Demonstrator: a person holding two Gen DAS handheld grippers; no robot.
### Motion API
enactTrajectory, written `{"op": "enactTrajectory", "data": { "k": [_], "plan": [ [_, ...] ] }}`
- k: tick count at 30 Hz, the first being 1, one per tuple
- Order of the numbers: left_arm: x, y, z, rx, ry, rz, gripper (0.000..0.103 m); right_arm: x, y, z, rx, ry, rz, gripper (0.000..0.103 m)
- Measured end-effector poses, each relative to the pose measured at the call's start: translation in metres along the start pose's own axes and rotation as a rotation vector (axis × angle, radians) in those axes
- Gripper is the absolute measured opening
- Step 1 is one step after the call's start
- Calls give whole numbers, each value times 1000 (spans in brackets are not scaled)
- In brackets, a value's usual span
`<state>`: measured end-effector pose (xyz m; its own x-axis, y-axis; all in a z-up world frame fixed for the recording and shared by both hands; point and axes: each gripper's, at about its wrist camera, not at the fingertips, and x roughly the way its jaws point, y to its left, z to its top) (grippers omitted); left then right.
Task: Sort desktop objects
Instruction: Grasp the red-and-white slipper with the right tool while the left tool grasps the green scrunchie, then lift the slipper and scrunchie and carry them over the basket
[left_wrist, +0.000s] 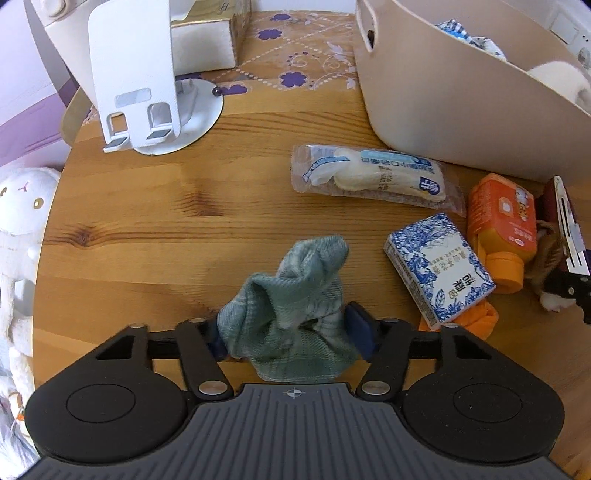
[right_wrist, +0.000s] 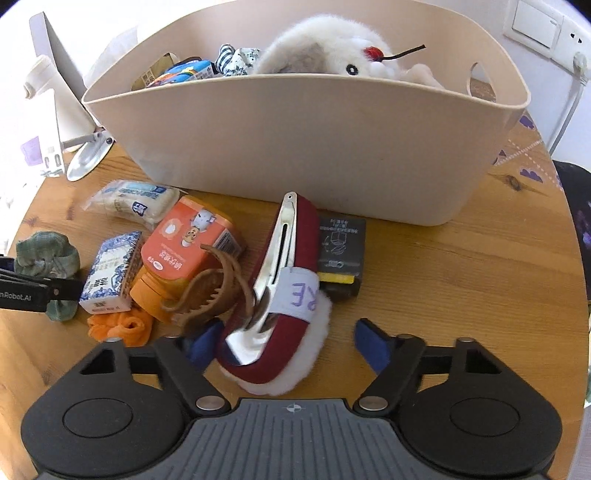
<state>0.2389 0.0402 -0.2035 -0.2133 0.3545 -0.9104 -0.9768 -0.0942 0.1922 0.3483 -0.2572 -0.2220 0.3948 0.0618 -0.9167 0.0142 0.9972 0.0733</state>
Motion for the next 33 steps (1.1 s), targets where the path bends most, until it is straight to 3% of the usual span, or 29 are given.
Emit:
{"op": "enactTrajectory", "data": {
  "k": [1,4,6,9,19,33],
  "plan": [
    [-1,-1,0,5,-1,-2,54,-1,0,0,-4,-2,3,62],
    [-1,-1,-1,12,-3,-5,41,-4,-2,-1,-9,-3,20,47],
    [-2,-1,-1,19,0,-8,28,-7,-3,-3,-9,-3,23,46],
    [-3,1,-4,22,10,-14,22,-11,-6,-6,-11,-7,25,45],
    [-19,4,-16,21,-12,-17,18,-35,-18,-25,30,-29,43,44],
    [-40,-21,-16,85,-72,-18,18,-68,-31,-33,90,-106,86,44]
  ]
}}
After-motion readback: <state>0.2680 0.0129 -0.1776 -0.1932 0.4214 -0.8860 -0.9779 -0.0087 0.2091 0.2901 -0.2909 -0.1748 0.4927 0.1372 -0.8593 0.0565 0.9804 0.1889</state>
